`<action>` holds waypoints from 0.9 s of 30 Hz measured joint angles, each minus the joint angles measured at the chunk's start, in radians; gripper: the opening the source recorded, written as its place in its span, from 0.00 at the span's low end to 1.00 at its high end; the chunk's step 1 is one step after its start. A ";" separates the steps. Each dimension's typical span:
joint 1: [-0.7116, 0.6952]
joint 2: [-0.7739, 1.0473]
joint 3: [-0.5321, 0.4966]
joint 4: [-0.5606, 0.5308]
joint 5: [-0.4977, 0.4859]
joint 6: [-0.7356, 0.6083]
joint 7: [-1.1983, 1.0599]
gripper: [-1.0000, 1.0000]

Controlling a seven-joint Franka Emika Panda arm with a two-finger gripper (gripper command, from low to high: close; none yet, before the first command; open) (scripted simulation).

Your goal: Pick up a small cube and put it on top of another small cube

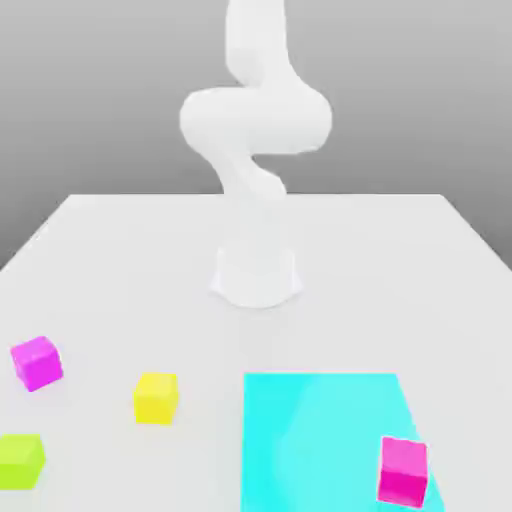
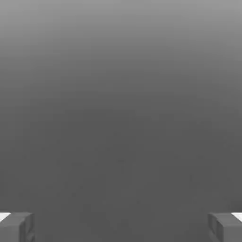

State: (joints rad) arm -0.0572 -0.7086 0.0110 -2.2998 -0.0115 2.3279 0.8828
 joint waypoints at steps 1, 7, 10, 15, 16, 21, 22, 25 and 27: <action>-0.022 0.039 0.003 0.000 -0.007 0.012 0.037 0.50; -0.145 0.260 0.015 0.001 -0.042 0.079 0.242 0.50; -0.197 0.369 0.011 0.001 -0.059 0.112 0.343 0.50; -0.263 0.551 -0.017 0.002 -0.080 0.167 0.505 0.50; -0.273 0.587 -0.027 0.002 -0.080 0.178 0.535 0.50; -0.352 0.767 -0.059 0.002 -0.060 0.235 0.669 0.50; -0.360 0.803 -0.064 0.002 -0.051 0.247 0.692 0.50; -0.381 0.911 -0.085 0.001 -0.010 0.281 0.752 0.50; -0.401 0.983 -0.096 0.001 0.027 0.304 0.785 0.50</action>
State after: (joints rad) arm -0.4583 0.2741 -0.0849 -2.2984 0.0154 2.6320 1.6676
